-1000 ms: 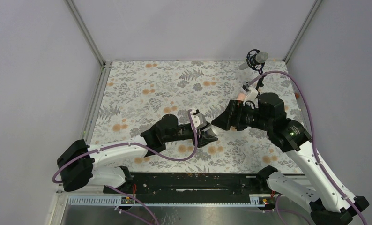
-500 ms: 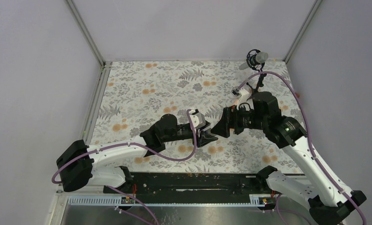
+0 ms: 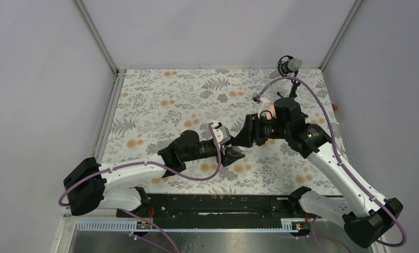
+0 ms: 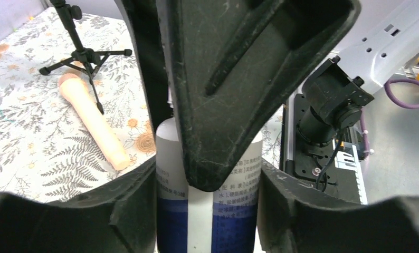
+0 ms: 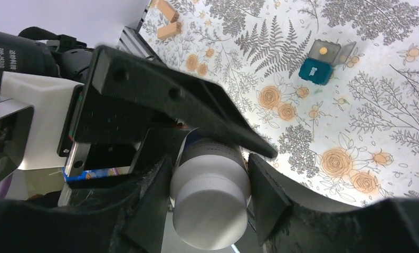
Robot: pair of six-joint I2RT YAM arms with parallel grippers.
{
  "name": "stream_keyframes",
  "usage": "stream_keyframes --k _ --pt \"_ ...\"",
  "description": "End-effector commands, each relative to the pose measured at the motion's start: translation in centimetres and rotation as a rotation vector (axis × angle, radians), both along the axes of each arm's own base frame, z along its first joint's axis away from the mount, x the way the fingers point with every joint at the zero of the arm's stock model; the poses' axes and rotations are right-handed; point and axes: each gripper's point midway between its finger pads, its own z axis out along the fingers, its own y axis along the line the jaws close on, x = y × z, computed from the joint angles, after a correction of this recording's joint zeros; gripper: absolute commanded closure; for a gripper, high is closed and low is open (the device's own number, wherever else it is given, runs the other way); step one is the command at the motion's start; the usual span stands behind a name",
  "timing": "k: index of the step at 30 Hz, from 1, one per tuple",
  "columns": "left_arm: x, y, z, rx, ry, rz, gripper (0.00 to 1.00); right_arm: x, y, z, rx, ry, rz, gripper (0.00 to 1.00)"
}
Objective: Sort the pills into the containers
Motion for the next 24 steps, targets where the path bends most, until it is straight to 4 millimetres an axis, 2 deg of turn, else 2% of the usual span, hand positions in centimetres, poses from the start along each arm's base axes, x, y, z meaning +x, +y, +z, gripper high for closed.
stream_keyframes --k 1,4,5,6,8,11,15,20,24 --pt "1.7 0.4 3.0 -0.105 -0.035 0.106 0.34 0.8 -0.5 0.5 -0.028 -0.014 -0.056 0.57" --pt "2.9 0.9 2.1 -0.09 -0.004 0.187 0.21 2.7 -1.9 -0.3 -0.117 -0.036 -0.173 0.59" --pt "3.3 1.1 1.7 -0.082 0.011 0.218 0.04 3.3 -2.6 -0.7 -0.157 -0.043 -0.216 0.59" --pt "3.7 1.4 1.2 -0.072 0.025 0.247 0.02 4.0 -3.4 -1.2 -0.198 -0.05 -0.262 0.59" --pt "4.5 2.0 0.3 -0.056 0.053 0.311 0.01 5.2 -5.1 -2.3 -0.288 -0.069 -0.35 0.59" --pt "5.9 3.5 -1.2 -0.028 0.103 0.434 0.01 6.6 -8.2 -4.9 -0.445 -0.085 -0.481 0.59" --pt "8.2 6.7 -3.0 -0.035 0.207 0.678 0.01 7.4 -11.8 -8.9 -0.591 -0.07 -0.616 0.58" --pt "9.0 10.1 -5.2 -0.091 0.3 0.865 0.01 8.3 -13.2 -13.7 -0.598 -0.023 -0.708 0.57" --pt "9.3 11.7 -7.0 -0.059 0.344 0.956 0.01 9.8 -14.7 -16.0 -0.655 -0.035 -0.812 0.58"
